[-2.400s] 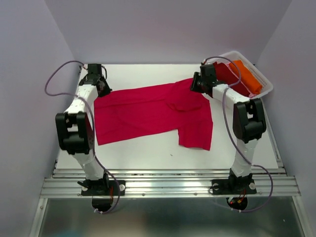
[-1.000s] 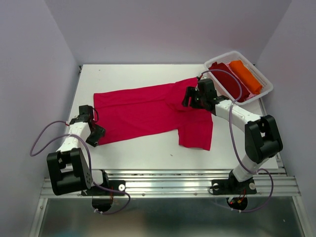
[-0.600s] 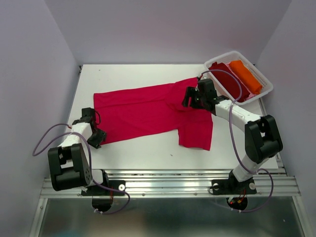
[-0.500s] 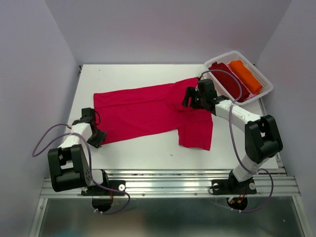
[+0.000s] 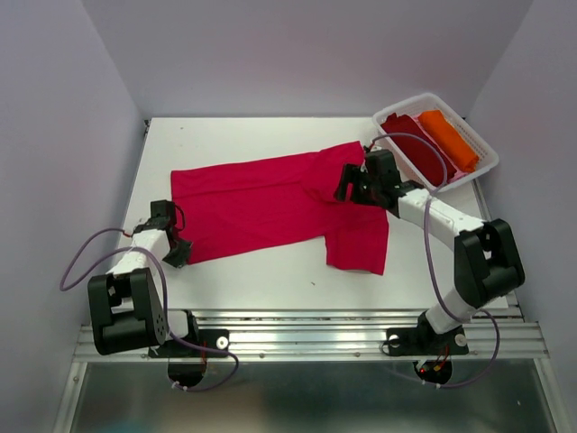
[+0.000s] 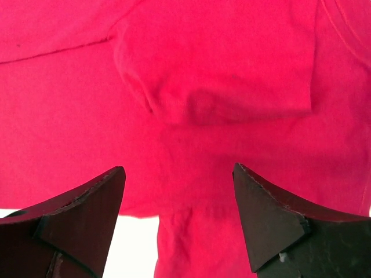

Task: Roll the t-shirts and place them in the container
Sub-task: Fold the T-shirt at the center of the board.

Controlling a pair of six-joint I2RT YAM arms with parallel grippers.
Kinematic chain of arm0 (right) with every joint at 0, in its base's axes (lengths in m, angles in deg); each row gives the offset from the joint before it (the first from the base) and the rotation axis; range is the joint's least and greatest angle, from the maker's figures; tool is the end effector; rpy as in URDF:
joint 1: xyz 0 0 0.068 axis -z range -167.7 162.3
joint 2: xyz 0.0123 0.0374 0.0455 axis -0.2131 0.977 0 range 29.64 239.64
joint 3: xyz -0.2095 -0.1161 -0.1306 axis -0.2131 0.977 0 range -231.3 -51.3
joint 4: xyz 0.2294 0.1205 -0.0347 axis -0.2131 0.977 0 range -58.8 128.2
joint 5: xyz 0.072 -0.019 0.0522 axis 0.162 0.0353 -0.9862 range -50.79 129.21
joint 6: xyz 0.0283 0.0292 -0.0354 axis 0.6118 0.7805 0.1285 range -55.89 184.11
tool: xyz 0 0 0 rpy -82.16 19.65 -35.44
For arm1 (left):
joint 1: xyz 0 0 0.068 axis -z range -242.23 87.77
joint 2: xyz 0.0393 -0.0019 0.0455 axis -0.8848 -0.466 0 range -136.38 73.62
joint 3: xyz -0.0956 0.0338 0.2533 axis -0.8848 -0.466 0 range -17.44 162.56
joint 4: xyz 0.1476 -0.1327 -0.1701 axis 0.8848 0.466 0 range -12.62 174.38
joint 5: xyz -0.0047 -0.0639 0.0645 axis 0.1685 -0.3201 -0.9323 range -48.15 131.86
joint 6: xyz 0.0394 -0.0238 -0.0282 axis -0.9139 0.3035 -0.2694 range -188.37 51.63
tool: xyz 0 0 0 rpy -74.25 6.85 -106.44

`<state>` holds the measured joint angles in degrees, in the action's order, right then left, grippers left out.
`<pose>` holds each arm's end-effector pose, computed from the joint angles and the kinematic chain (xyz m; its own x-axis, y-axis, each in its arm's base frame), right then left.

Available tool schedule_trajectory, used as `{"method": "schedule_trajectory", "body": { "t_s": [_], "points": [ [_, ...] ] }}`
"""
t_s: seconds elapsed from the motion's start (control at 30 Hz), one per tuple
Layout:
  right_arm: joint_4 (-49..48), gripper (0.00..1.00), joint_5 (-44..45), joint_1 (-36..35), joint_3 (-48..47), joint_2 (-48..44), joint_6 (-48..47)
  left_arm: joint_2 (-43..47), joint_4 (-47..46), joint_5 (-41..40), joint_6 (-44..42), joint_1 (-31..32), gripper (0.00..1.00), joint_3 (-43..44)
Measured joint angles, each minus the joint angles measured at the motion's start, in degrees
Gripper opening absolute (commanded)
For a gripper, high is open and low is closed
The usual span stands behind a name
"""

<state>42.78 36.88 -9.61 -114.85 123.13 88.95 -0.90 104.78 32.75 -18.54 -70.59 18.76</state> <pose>0.3336 0.1359 0.2340 -0.7265 0.1601 -0.6682 -0.1058 0.9348 0.3390 0.2206 0.0380 0.1636 -0.4227 -0.8248 -0.3756 -0.8233 0.5227 -0.2214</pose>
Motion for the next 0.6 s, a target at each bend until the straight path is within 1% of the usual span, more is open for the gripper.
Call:
{"method": "schedule_trajectory", "body": {
  "t_s": [0.03,0.1,0.17,0.37,0.47,0.53,0.57,0.6],
  "points": [
    [-0.15,0.84,0.24,0.00,1.79,-1.55,0.39,-0.04,-0.15,-0.04,-0.02,0.00,0.00,-0.04],
    [0.48,0.87,1.53,-0.02,5.66,-5.31,1.29,-0.22,-1.36,-0.02,0.00,0.00,0.00,-0.09],
    [1.57,0.89,2.91,-0.02,9.51,-9.57,2.56,-0.44,-2.54,0.02,-0.09,0.00,0.00,-0.09],
    [7.34,0.91,7.30,-0.02,16.79,-21.33,7.13,-0.46,-5.05,0.26,-0.72,0.00,0.00,-0.48],
    [10.19,0.90,9.33,-0.02,20.13,-26.71,11.69,0.07,-4.98,0.83,-1.29,0.00,0.00,-0.50],
    [11.52,0.86,9.53,-0.02,23.21,-29.59,15.26,1.46,-4.39,1.55,-1.64,0.00,0.00,-0.50],
    [12.74,0.81,9.49,-0.02,25.22,-31.23,17.55,2.73,-3.93,1.79,-1.86,0.00,0.00,-0.50],
    [13.79,0.80,9.40,-0.02,27.17,-32.50,19.65,3.69,-3.61,1.88,-1.95,0.00,0.00,-0.50]
  ]
}}
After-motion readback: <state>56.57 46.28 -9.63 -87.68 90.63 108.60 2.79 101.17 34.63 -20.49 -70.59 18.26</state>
